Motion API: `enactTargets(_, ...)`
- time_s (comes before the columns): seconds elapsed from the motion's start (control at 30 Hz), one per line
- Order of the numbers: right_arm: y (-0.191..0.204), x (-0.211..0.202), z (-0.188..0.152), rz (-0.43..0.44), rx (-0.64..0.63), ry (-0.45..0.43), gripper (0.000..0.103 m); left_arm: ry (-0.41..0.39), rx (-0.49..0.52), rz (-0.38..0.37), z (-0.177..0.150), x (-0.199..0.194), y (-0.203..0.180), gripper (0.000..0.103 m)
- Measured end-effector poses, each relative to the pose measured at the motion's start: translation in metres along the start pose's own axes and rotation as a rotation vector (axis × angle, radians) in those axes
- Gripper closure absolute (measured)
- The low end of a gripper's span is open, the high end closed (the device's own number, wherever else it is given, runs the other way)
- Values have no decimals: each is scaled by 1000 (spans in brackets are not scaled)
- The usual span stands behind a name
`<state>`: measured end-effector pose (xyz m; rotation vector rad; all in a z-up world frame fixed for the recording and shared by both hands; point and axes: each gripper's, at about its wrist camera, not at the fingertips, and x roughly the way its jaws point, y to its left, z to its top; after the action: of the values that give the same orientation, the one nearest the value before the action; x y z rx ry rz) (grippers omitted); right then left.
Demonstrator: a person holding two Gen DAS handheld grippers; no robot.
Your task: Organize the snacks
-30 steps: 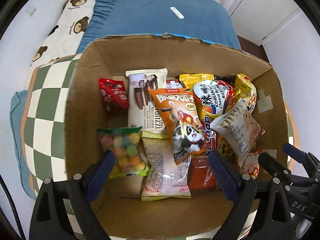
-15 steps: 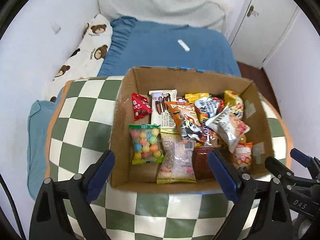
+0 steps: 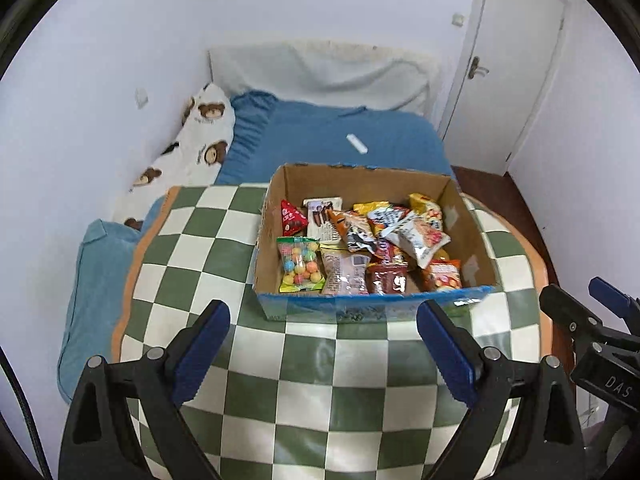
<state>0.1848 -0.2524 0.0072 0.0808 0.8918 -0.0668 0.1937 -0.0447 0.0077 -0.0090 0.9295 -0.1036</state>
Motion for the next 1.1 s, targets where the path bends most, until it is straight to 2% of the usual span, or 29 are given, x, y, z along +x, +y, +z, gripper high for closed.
enactTargets(0.23, 5, -77, -38, -10, 9, -123, 0, -100, 39, -11, -26, -61, -10, 7)
enactTargets(0.27, 6, -89, -43, -15, 10, -145, 0, -113, 42, -12, -29, -68, -10, 2)
enactTargets(0.6, 9, -150, -64, -24, -9, -231, 0, -233, 65, 6, -48, -121, -16, 0)
enactTargets(0.83, 9, -160, -67, -22, -4, -254, 0, -248, 50, 13, -46, -122, -14, 0)
enactTargets(1.1, 2, -126, -55, -4, 7, -237, 0, -198, 32, 49, -30, -83, -13, 0)
